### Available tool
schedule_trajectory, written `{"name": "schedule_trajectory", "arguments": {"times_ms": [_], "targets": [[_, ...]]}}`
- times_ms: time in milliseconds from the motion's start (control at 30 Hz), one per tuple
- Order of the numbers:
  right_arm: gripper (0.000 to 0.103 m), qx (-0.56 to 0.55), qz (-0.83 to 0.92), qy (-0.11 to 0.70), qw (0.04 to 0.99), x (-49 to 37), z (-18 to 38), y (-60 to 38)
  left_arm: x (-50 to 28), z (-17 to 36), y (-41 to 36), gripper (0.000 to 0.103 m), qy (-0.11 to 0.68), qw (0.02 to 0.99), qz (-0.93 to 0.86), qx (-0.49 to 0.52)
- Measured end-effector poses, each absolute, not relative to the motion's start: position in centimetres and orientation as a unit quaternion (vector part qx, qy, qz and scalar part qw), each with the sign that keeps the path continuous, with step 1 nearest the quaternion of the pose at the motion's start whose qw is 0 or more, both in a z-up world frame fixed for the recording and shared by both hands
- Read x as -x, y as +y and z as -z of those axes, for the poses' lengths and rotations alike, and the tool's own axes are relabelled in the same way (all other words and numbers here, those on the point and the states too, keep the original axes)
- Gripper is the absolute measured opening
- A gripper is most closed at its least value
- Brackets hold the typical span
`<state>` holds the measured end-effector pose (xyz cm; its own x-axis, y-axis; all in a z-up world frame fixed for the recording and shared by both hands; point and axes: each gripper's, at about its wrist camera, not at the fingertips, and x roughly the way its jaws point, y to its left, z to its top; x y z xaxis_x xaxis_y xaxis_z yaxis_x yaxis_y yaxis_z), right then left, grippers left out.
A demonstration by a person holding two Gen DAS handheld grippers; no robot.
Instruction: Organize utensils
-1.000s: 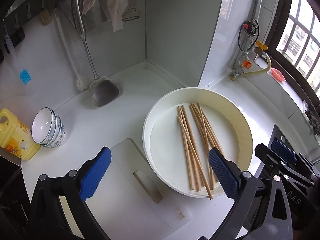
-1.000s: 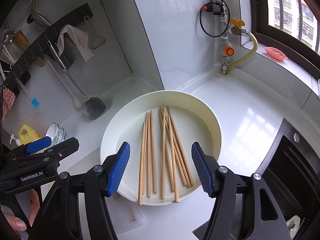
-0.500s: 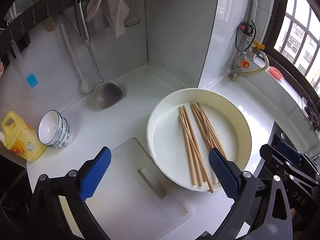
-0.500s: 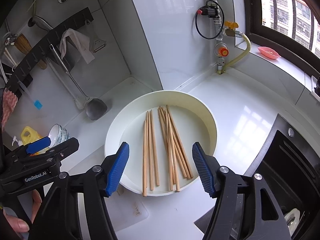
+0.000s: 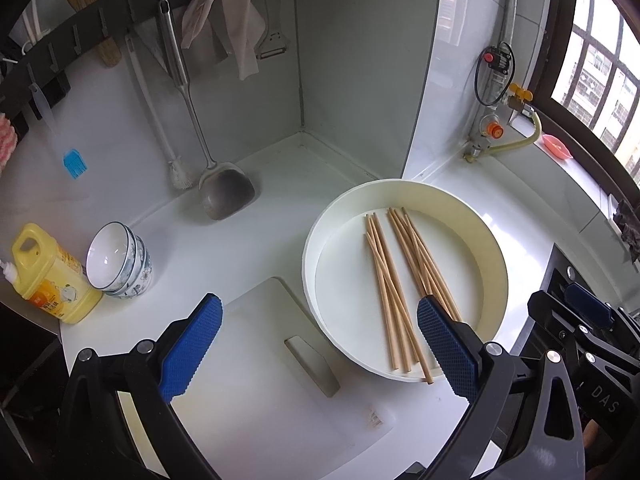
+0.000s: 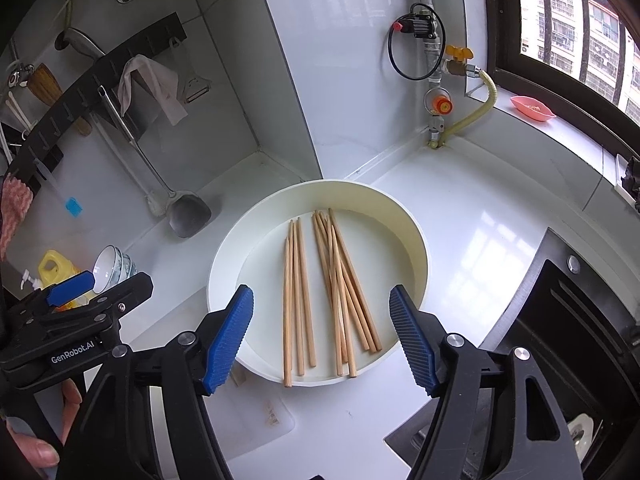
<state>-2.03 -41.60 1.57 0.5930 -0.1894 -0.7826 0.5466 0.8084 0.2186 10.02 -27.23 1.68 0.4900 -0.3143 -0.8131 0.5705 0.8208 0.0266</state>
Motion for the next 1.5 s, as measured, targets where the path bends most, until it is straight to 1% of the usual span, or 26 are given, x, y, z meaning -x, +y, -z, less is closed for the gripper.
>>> {"name": "schedule_trajectory", "arguments": {"times_ms": [467, 1500], "targets": [[0.073, -0.221, 0.216, 0.401, 0.862, 1.97, -1.93, -41.42, -9.96, -1.89, -26.77, 0.096, 0.432, 0.852, 0.257, -0.146], [0.073, -0.221, 0.217, 0.406, 0.860, 1.96, -1.96, -41.33, -10.36, -2.24, -26.51, 0.096, 0.430, 0.855, 0.252, -0.144]]}}
